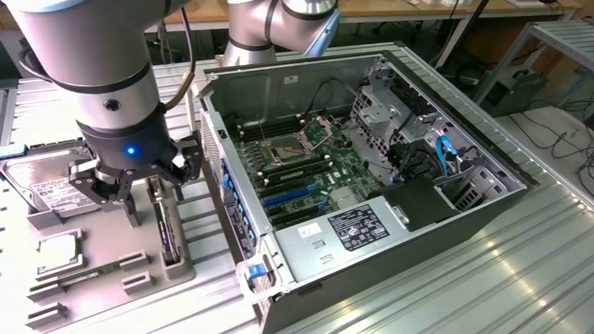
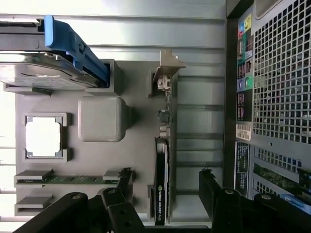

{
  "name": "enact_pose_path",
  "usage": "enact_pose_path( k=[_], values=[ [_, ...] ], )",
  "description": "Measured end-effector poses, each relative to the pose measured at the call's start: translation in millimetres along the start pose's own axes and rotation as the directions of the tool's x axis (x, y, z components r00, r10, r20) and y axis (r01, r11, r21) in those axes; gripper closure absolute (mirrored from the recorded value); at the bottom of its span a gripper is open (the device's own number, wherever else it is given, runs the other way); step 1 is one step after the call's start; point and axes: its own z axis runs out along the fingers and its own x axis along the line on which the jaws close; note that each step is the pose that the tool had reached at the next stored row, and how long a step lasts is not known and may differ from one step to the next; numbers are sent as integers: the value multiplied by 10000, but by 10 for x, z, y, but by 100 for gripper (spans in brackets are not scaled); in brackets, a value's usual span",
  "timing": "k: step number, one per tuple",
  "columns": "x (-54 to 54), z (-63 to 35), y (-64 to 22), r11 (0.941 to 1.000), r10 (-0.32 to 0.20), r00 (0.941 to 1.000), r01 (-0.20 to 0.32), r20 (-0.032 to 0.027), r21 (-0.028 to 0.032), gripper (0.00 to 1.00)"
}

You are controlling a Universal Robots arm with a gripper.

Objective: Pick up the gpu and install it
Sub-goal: 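Pick up the gpu and move the gpu toward the slot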

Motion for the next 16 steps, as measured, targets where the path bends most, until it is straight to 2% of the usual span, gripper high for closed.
enact_pose_path(
  k=[8,16],
  values=[
    [13,168,-19,10000,-1,10000,1,-1,1,34],
    [24,253,-28,10000,-1,10000,1,-1,1,34]
  ],
)
